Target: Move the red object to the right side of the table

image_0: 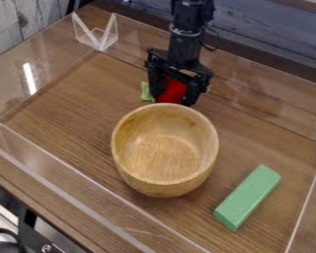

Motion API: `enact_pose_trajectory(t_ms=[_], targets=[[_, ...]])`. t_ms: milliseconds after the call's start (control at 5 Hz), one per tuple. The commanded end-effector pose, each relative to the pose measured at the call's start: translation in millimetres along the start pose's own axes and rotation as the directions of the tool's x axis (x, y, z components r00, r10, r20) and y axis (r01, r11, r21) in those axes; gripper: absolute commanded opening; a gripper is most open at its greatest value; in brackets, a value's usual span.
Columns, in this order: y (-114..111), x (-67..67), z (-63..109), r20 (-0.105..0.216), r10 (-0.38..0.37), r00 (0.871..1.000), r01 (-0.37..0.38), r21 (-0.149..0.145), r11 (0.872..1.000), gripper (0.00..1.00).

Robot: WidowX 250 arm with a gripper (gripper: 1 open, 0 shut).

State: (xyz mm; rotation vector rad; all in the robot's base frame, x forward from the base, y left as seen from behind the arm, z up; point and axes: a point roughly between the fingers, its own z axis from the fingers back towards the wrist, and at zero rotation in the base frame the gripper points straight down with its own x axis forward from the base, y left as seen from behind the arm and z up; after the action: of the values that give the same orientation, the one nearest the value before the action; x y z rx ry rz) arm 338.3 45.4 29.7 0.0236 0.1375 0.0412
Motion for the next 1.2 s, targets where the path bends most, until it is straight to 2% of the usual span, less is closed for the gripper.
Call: enact_pose_trajectory(t_ms=[0, 200, 400, 600, 800, 1000], targets=[[5, 9.6, 9.2, 0.045, 0.01, 0.999, -0.01, 0.007, 1.0, 1.0], [5, 11.3, 6.9, 0.043, 0.014, 0.999, -0.015, 0.006, 1.0, 1.0], [5, 12.8, 4.8, 0.042, 0.018, 0.999, -0.018, 0.004, 1.0, 0.0], [4, 14.9, 12.3, 0.062, 0.015, 0.998, -0.015, -0.003, 1.0, 0.0], [3, 15.4, 15.1, 0.065, 0.016, 0.998, -0.015, -0.009, 1.0, 1.0], [2, 15.9, 17.4, 0.068, 0.016, 0.998, -0.015, -0.014, 1.0, 1.0]])
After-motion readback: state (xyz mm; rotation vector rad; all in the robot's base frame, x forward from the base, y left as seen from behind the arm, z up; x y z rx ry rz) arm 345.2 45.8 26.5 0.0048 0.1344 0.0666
